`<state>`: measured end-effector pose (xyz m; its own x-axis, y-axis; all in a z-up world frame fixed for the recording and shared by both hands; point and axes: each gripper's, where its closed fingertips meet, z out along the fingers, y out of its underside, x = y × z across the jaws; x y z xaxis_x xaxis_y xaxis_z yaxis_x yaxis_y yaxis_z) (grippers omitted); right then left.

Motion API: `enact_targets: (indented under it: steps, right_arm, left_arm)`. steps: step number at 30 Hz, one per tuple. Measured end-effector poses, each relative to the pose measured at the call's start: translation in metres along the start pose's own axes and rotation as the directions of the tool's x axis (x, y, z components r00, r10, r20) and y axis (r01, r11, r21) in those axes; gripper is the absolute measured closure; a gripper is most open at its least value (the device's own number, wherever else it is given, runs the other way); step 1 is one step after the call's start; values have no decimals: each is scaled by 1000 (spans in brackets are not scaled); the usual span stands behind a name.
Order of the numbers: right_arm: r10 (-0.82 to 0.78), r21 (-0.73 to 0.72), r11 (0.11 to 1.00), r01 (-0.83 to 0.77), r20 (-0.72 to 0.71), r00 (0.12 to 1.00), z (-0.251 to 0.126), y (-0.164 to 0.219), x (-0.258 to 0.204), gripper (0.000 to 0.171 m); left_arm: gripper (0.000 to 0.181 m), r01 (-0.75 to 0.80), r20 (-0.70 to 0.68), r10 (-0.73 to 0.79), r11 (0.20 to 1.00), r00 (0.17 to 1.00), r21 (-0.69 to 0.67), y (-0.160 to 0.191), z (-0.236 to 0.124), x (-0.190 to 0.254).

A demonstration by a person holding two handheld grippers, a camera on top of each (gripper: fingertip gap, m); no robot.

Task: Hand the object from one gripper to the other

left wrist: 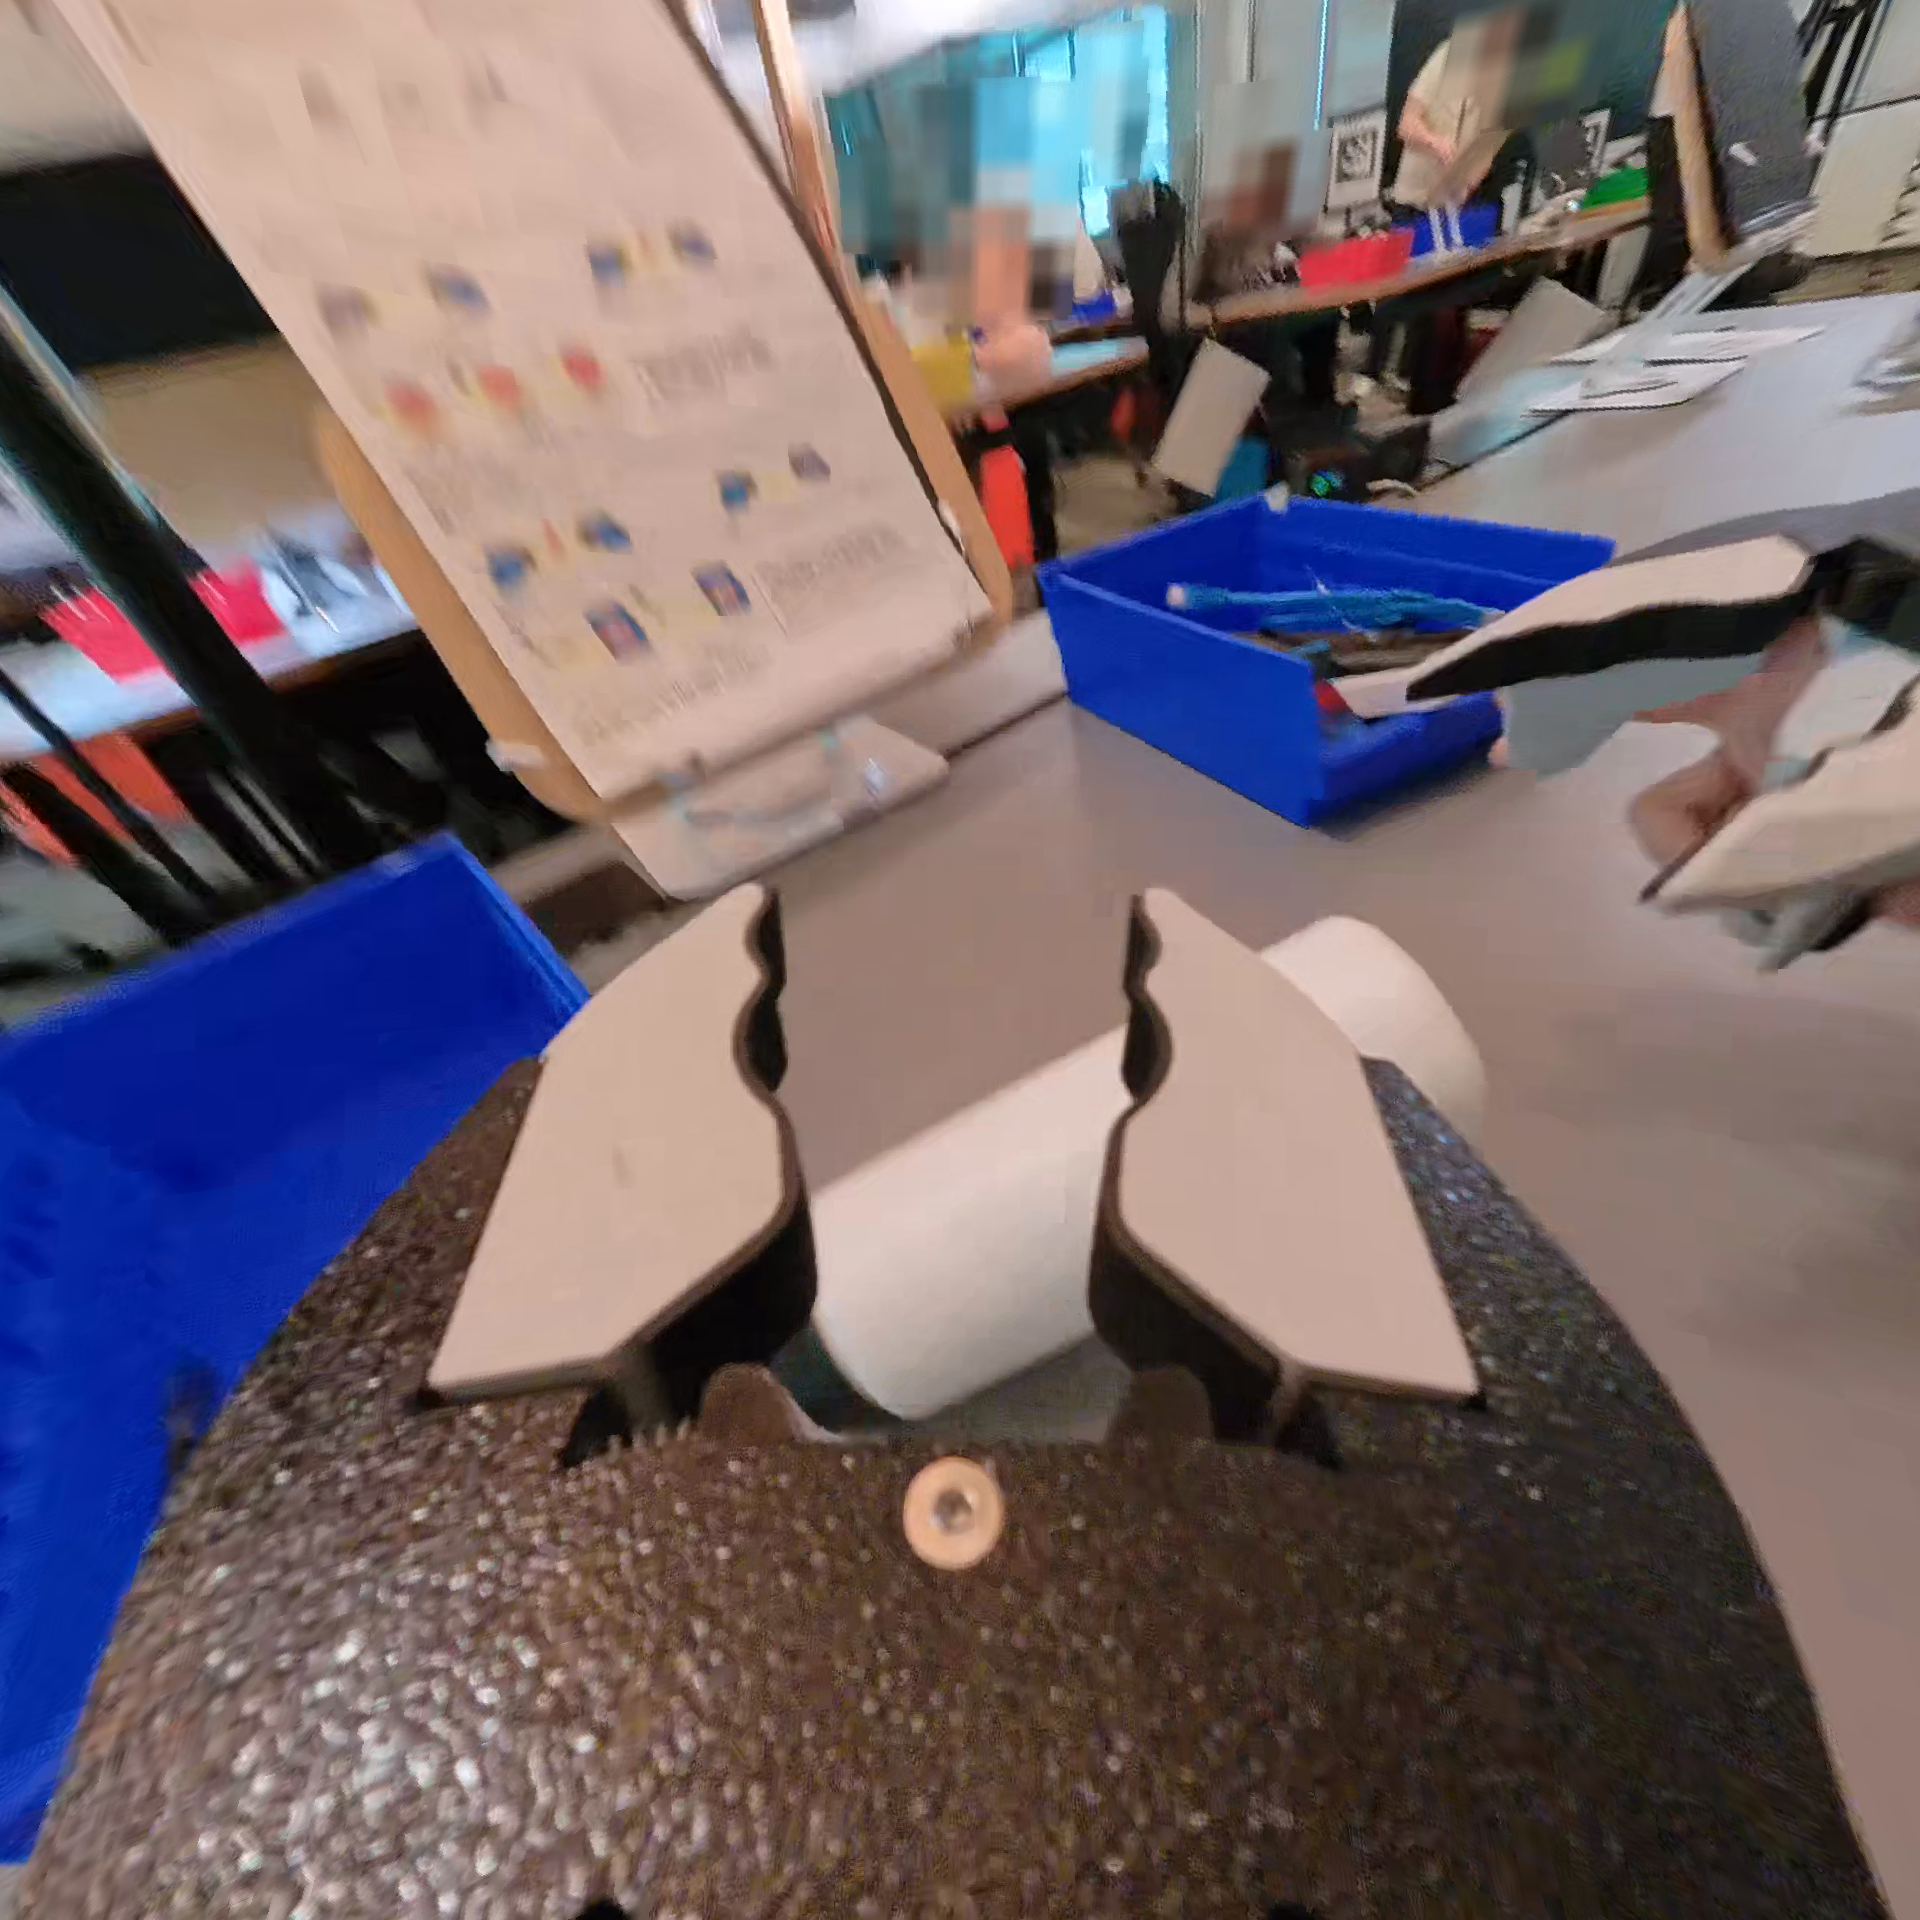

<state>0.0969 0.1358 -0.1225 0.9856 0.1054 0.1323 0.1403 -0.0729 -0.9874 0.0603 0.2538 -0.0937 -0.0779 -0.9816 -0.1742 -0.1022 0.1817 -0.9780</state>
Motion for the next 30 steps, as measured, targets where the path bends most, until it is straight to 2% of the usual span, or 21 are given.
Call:
enact_targets:
  steps: [3,5,7,8,10,13,16,18,21,23,25,26,28,30]
  right_arm:
    - [-76,-142,987,76,0,997,10,24,-6,84]
    - [-127,-191,974,125,0,992,12,32,-8,84]
    - [-140,-218,966,139,12,990,11,34,-9,83]
    - [-150,-207,967,148,2,989,9,31,-7,83]
    - [-160,-167,974,153,-28,987,4,22,-1,85]
    - [-147,-137,981,140,-40,988,-2,14,3,86]
    - [-195,-166,969,184,-52,980,-6,19,9,88]
    - [-235,-200,955,221,-50,971,-7,23,11,89]
    - [-302,-236,930,282,-51,952,-11,24,12,90]
    - [-334,-246,918,312,-51,941,-15,21,13,89]
    - [-344,-235,915,327,-31,939,-19,17,11,88]
    - [-342,-222,918,329,-19,940,-21,14,9,88]
    - [-333,-195,925,325,-6,943,-24,9,7,89]
    - [-328,-190,928,321,-5,945,-28,7,8,89]
  left_arm:
    - [106,86,-87,-90,995,992,-48,9,1,6]
    - [100,42,-129,-52,996,990,-78,16,2,12]
    - [96,-8,-157,-21,983,987,-184,32,2,18]
    - [95,10,-138,-48,965,989,-263,43,2,18]
    - [91,164,-2,-177,914,984,-371,58,6,8]
    - [80,330,89,-322,858,943,-394,64,14,10]
    - [80,361,80,-362,834,929,-416,65,19,24]
    - [80,259,36,-275,843,961,-471,68,17,35]
    - [80,-14,-89,-40,845,995,-535,68,8,53]
    - [81,-218,-251,92,814,964,-538,70,-5,73]
    - [78,-474,-418,289,755,861,-453,71,-14,88]
    - [78,-598,-464,413,702,784,-387,70,-15,89]
    - [78,-796,-547,587,520,597,-310,76,-14,82]
    - [78,-848,-601,598,356,530,-393,86,-10,57]
